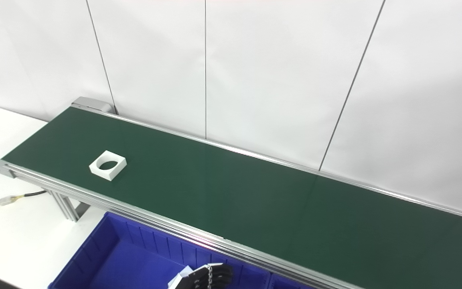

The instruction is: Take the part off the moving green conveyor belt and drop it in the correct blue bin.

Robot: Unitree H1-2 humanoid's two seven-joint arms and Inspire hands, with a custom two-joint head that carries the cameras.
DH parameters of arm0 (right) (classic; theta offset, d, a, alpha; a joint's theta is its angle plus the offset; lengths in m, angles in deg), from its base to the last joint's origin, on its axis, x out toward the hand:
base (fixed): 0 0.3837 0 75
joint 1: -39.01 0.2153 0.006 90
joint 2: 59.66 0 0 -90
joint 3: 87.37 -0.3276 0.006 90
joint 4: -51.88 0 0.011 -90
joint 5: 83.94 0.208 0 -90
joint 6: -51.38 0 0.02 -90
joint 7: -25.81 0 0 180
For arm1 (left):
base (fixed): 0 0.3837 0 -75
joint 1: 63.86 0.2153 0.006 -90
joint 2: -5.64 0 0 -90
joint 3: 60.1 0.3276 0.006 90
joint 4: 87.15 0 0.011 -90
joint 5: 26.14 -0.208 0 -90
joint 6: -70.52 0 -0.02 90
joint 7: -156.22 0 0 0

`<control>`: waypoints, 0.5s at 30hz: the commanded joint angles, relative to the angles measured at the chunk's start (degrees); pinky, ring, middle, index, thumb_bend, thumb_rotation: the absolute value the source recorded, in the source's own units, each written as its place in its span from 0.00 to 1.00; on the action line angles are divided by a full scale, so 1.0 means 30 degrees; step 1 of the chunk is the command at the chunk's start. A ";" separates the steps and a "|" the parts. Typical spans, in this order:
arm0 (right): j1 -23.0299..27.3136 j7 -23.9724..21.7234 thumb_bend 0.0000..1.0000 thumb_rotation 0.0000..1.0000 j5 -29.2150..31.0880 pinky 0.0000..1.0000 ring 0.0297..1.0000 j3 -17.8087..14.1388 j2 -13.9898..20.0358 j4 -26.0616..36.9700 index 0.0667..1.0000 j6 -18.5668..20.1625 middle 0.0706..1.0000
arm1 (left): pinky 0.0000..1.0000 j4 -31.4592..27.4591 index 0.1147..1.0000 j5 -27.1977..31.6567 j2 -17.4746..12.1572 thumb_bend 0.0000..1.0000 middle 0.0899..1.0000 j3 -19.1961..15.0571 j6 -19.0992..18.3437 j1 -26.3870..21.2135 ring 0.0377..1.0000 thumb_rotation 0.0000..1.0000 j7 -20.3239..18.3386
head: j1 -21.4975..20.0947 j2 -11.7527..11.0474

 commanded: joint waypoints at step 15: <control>0.0441 0.0111 0.55 0.00 -0.0220 0.60 0.68 -0.0093 0.0088 0.0001 0.84 -0.1028 0.78 | 0.72 0.0028 0.70 -0.0220 0.0124 0.87 0.72 0.0216 0.0829 -0.0592 0.71 0.00 0.0198 | -0.0002 -0.0275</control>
